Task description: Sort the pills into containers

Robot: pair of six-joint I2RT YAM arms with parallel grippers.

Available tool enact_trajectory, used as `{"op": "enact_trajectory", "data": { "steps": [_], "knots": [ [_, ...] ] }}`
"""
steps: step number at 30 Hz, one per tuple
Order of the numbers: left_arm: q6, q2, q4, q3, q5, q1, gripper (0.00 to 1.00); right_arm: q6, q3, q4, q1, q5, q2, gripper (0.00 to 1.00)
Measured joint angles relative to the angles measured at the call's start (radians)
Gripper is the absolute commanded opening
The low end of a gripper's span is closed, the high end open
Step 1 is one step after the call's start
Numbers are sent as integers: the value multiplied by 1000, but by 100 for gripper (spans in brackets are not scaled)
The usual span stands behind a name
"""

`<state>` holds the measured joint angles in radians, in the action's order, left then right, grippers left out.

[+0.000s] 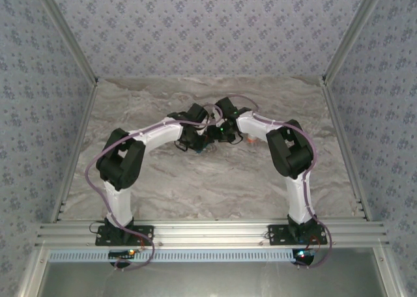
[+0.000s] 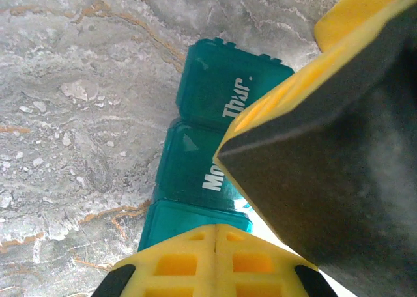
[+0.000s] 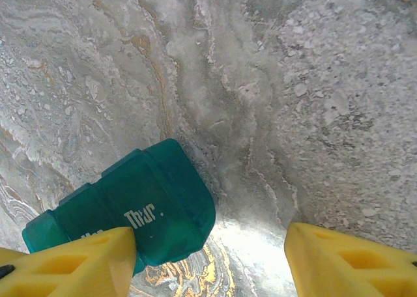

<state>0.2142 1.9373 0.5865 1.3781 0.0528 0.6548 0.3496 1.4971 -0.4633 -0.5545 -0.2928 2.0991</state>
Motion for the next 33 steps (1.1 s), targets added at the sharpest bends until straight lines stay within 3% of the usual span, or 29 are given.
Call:
{"op": "enact_trajectory", "data": {
  "steps": [8, 13, 33],
  "knots": [
    [21, -29, -67, -57, -8, 2, 0, 2, 1, -1, 0, 0, 0, 65],
    [60, -56, -116, -111, 45, -20, 0, 5, 2, -1, 0, -1, 0, 65],
    [101, -60, -120, -125, 107, -47, 0, 28, 8, -2, 4, -11, 3, 65]
  ]
}}
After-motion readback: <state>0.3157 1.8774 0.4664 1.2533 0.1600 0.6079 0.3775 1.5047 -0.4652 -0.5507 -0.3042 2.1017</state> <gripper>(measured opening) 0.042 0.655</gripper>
